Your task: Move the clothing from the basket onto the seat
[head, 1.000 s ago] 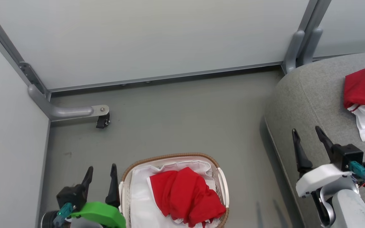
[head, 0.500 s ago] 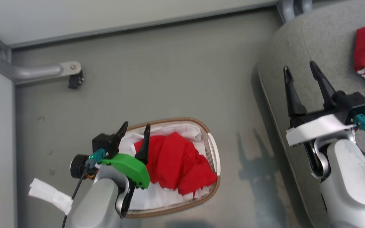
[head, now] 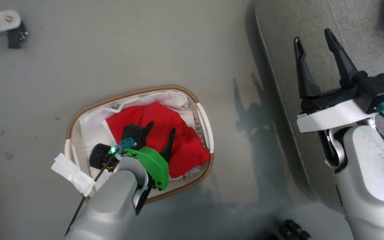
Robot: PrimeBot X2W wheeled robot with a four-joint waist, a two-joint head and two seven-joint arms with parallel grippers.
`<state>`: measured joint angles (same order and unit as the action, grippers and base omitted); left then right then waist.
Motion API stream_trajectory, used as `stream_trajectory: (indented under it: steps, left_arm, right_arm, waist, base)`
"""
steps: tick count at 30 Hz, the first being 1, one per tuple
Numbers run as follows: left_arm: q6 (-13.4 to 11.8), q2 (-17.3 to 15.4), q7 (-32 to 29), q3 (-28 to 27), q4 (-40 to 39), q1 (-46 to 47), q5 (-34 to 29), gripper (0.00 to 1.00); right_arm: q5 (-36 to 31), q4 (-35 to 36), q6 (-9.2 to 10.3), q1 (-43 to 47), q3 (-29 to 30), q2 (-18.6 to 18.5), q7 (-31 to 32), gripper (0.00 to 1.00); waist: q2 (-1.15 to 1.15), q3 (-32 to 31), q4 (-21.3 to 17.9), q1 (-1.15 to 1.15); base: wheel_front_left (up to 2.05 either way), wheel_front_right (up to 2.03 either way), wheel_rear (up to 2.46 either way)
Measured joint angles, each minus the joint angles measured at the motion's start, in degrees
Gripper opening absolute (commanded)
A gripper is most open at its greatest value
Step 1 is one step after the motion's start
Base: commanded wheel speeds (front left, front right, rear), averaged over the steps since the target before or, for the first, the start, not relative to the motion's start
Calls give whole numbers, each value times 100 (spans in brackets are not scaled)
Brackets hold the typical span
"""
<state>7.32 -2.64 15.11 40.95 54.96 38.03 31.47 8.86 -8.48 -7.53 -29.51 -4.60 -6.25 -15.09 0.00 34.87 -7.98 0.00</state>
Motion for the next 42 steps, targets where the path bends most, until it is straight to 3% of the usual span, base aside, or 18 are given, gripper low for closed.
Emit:
stream_trajectory:
  steps: [12, 26, 28, 35, 42]
  left_arm:
    - [3, -4, -394, 1477, 354, 298, 1461, 100]
    - [4, -5, -588, 2299, 1001, 757, 2072, 100]
    - [4, -10, -552, 2370, 1050, 759, 2154, 0]
    - [4, -29, -155, 2465, 1120, 767, 2371, 0]
    - [4, -172, -16, 2218, 949, 549, 2546, 0]
  right_arm:
    - [-64, 124, 0, -176, -97, 13, 0, 100]
    - [-158, 247, 0, -404, -204, -45, 0, 100]
    - [-177, 236, 0, -410, -224, -35, 0, 100]
    - [-154, 109, 0, -432, -290, 32, 0, 100]
    - [-82, -152, 0, -316, -349, 122, 0, 100]
  waist:
    - [0, 847, -358, 0]
    - [0, 1298, -418, 0]
    - [0, 1299, -415, 1]
    - [0, 1098, -393, 0]
    - [0, 603, -372, 0]
  base:
    - [0, 0, 0]
    - [0, 0, 0]
    - [0, 0, 0]
    - [0, 0, 0]
    - [0, 0, 0]
